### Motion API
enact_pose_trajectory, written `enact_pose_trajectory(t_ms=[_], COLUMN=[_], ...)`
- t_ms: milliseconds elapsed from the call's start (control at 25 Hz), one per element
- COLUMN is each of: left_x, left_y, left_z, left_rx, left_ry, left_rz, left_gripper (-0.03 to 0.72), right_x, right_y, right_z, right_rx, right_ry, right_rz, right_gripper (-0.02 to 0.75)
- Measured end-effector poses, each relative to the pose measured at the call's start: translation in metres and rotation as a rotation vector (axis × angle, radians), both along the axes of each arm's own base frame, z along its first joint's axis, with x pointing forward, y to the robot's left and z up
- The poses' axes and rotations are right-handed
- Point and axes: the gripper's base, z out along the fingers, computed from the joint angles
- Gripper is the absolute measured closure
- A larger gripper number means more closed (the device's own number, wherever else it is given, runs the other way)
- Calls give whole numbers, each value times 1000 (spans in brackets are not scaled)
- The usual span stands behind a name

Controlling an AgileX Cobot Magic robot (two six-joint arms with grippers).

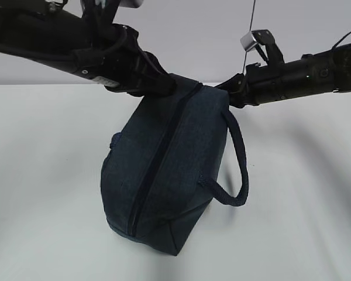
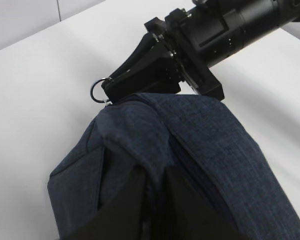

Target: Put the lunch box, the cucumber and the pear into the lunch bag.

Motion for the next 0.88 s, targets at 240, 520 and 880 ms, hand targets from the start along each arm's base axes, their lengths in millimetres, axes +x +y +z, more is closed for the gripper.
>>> enact_pose_trajectory(t_ms=[240,520,880], left_x=[-1,-1,4], left_y=[2,2,-2], left_z=[2,2,-6], left_rx=[2,1,-12], left_ry=[-15,-18,16], left_rz=[6,9,16], left_gripper=[661,661,661], right_x=[1,1,11], right_y=[1,1,-6], right_z=[0,-1,6], right_rx=[-1,0,-1], right_ry=[-1,18,-4], right_rz=[-4,-15,-68], right_gripper=[738,738,526])
